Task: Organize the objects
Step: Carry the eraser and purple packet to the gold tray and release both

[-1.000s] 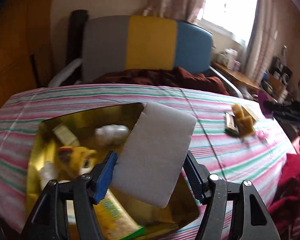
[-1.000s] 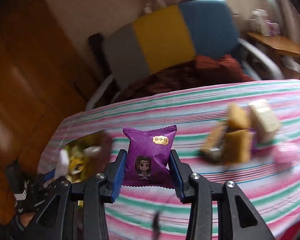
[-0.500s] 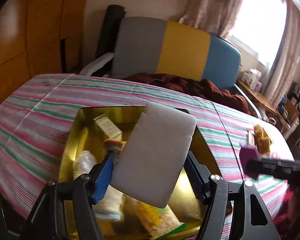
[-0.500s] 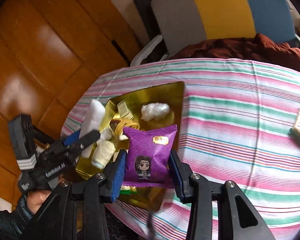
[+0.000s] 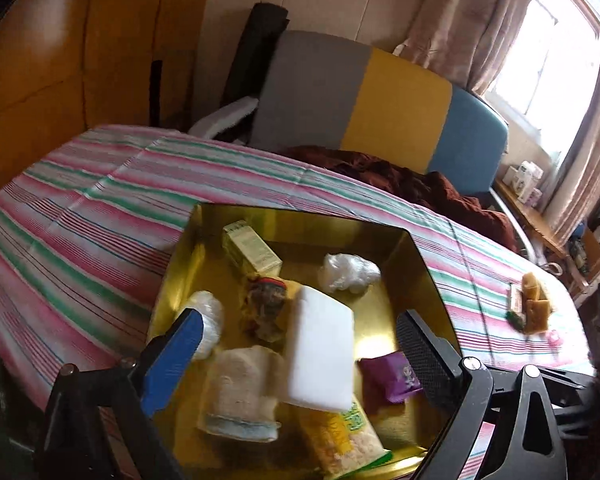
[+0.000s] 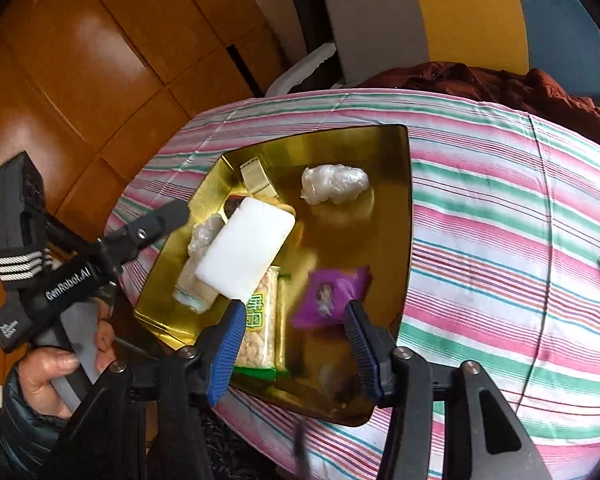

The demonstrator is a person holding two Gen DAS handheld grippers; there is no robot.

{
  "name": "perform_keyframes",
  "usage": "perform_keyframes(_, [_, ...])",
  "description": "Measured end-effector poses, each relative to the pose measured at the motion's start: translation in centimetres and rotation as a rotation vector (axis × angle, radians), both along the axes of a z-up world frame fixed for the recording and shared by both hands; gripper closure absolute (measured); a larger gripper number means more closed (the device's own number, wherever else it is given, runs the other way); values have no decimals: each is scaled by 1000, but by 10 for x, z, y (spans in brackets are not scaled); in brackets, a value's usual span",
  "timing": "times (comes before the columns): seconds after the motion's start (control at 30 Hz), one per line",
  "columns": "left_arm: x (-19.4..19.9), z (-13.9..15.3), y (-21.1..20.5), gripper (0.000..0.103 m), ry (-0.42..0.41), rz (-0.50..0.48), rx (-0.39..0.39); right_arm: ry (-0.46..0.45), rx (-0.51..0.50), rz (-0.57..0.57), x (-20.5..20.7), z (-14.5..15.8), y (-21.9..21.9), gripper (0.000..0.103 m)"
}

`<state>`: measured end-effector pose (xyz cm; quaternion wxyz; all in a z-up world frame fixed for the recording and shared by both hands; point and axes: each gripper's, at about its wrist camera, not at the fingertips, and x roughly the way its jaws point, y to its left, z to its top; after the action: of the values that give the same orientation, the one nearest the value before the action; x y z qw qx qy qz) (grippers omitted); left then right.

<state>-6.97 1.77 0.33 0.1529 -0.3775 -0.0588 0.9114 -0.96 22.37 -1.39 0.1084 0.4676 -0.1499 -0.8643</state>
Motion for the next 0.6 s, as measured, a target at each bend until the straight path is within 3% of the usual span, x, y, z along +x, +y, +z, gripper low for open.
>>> perform_keyframes(0.17, [10,5,5,5,49,10,-63,26,40,-14,2,4,-4,51])
perform_keyframes(0.33, [18,4,11,3,47,13,-92,63,113,-31,7,11,-10,50])
perform_keyframes(0.47, [25,2,19,3,47,18,-134,99,171,-55,12,16,-10,32])
perform_keyframes(0.6, [28,4,25,3,57,11,-153,120,217,-85,16,20,-5,29])
